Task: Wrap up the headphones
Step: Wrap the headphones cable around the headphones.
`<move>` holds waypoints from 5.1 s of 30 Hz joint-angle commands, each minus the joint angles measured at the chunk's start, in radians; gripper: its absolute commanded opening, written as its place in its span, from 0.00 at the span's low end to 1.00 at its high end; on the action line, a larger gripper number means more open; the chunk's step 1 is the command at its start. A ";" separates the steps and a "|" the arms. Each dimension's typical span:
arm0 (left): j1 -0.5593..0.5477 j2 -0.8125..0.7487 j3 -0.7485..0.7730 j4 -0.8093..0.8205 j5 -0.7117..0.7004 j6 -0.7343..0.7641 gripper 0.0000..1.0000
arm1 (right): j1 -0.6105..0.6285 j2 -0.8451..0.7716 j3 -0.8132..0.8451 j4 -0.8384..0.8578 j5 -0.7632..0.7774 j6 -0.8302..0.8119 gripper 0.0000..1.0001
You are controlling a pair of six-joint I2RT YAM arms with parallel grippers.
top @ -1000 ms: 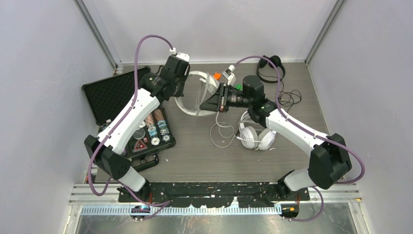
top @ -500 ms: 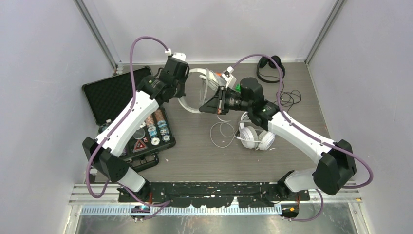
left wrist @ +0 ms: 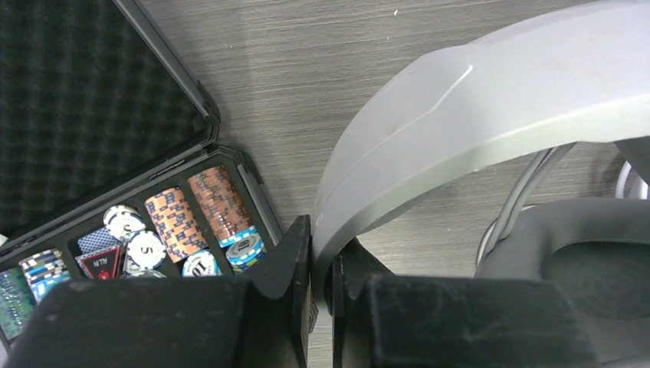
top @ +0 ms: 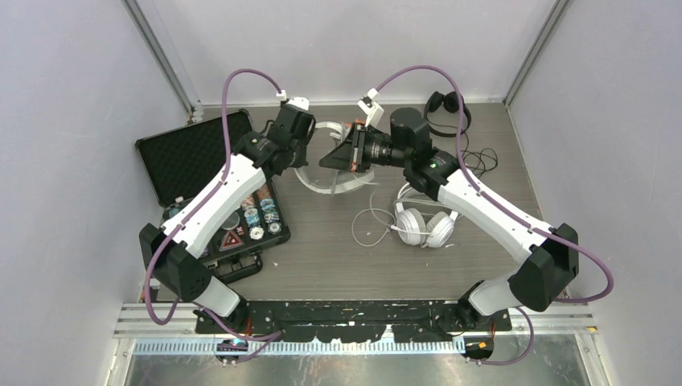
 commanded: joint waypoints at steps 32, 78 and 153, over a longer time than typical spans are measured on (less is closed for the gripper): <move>0.131 -0.132 0.001 0.199 0.203 -0.436 0.00 | 0.065 -0.112 -0.322 0.162 0.107 -0.231 0.21; 0.244 -0.180 0.093 0.208 0.384 -0.525 0.00 | 0.067 -0.038 -0.707 0.571 0.125 -0.349 0.23; 0.072 -0.094 0.219 -0.235 0.681 1.420 0.00 | -0.144 -0.248 -0.345 0.031 -0.474 0.005 0.08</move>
